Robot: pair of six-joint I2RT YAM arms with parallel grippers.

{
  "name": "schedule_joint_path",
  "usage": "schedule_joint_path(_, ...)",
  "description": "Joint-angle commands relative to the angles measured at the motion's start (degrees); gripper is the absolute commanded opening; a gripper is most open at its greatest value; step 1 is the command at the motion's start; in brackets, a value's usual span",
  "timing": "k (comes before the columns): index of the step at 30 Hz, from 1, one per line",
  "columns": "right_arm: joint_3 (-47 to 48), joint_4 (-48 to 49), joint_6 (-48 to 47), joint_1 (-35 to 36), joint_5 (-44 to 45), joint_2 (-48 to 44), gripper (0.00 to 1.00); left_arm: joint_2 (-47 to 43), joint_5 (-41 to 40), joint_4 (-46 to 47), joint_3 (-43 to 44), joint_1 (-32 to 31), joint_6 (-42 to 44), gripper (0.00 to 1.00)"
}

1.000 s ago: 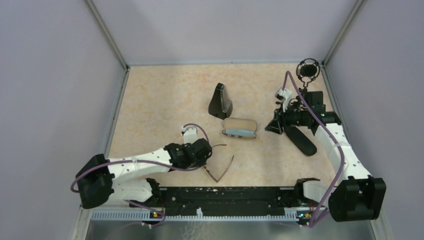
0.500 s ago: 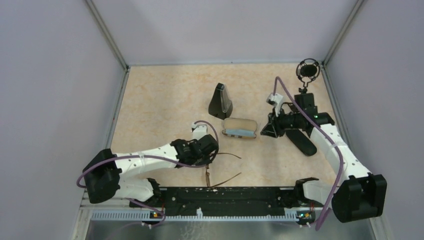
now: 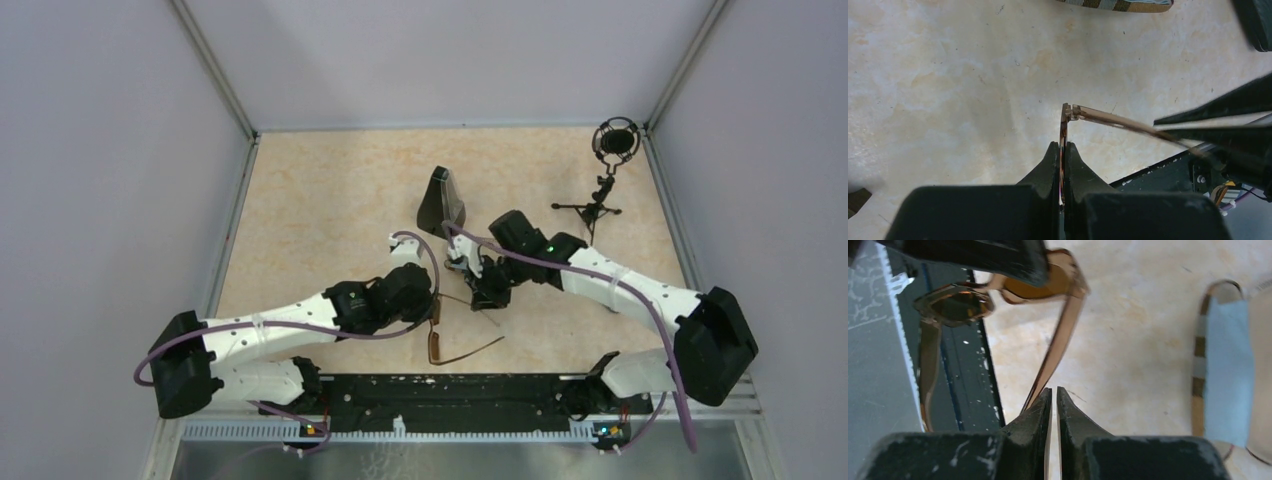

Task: Organize the sunglasses
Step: Fold the sunglasses at the center of the board.

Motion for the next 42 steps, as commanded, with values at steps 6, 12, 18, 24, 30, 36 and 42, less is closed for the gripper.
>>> schedule_joint_path(6, 3.08, 1.46, -1.65, 18.13, 8.8, -0.48, 0.07, -2.23, 2.39, 11.14, -1.35, 0.06, -2.9, 0.0)
schedule_joint_path(12, 6.52, -0.96, -3.24, 18.57, 12.52, -2.2, 0.06, -2.88, 2.35, 12.33, -2.82, 0.06, -2.54, 0.0)
schedule_joint_path(18, 8.11, -4.29, -6.68, 18.55, 14.66, -15.14, 0.07, -2.47, -0.77, 7.97, -2.95, 0.25, -1.14, 0.0)
schedule_joint_path(24, 5.06, -18.23, -16.1, 18.94, 0.83, -14.72, 0.08, -1.69, -1.56, 7.31, -2.46, 0.72, -1.11, 0.0)
schedule_joint_path(30, 0.83, -20.79, -19.8, 19.06, 2.41, -12.56, 0.03, -1.01, -1.32, 6.06, -0.41, 0.88, -0.06, 0.0)
schedule_joint_path(36, -0.88, -13.54, -16.99, 19.1, 8.37, -12.24, 0.0, -0.81, 0.3, 5.3, 0.58, 0.82, 0.31, 0.0)
schedule_joint_path(42, -0.4, -2.75, -12.25, 18.29, 12.4, -8.38, 0.0, 0.21, 5.46, 7.43, 0.32, 0.83, -0.1, 0.0)
